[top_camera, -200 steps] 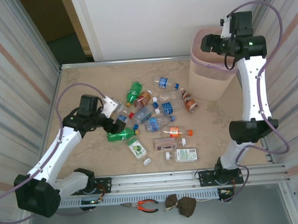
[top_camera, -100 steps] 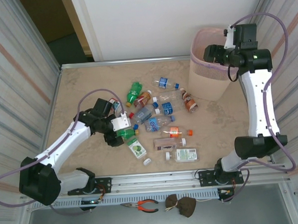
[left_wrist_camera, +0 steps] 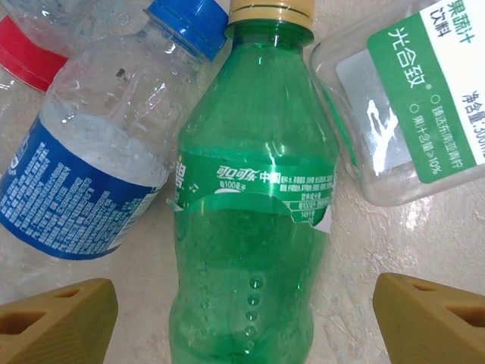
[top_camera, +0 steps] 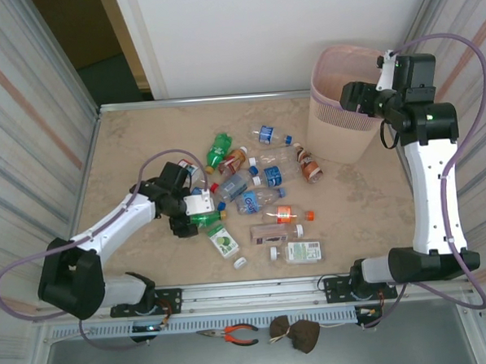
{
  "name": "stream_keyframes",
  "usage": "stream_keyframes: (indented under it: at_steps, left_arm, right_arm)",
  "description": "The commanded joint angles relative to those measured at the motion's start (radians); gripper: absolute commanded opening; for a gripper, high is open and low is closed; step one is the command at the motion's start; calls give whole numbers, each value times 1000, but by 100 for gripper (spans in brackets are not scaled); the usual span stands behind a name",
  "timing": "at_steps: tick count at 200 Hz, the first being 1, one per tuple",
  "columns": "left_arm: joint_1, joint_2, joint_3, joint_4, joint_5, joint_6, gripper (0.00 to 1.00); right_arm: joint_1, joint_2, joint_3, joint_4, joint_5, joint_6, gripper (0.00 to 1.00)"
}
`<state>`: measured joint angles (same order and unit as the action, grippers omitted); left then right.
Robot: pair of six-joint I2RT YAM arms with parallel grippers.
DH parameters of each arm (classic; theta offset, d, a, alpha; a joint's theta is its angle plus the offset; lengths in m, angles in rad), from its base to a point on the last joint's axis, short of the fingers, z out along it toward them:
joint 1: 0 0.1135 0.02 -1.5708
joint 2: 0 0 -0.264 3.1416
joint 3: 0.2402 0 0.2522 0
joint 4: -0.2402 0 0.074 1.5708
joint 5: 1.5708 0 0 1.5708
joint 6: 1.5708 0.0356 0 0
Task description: Put the plastic bottles in the bin
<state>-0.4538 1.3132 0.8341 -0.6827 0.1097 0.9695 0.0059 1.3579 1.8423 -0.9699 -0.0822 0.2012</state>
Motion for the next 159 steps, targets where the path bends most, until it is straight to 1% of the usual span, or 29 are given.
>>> stream_keyframes:
  at_steps: [1,36,47,73,90,107,124,138,159]
  left_arm:
    - [-1,17,-18,22,18,31,88]
    - [-1,45,-28,41,10,29,84]
    - [2,61,-25,38,22,28,83]
    - [4,102,-25,34,51,20,82]
    - [5,119,-23,35,47,18,78]
    - [4,130,-21,35,36,15,77]
    - [4,132,-20,32,35,16,71]
    - [4,128,-22,32,37,18,63]
    - [4,119,-19,26,42,17,58]
  right_arm:
    - [-7,-27,-9,8,-4,17,83]
    - [-10,-29,-12,9,-8,18,83]
    - [-10,-29,-17,11,-7,18,83]
    - [-10,-23,-21,13,-11,18,83]
    - [-12,-22,-26,17,-12,17,83]
    - [-12,-23,-29,19,-17,17,83]
    - [-14,-24,-29,14,-16,15,83]
    - [-16,-29,-32,14,-13,14,83]
    - [-20,-40,-33,12,-13,14,83]
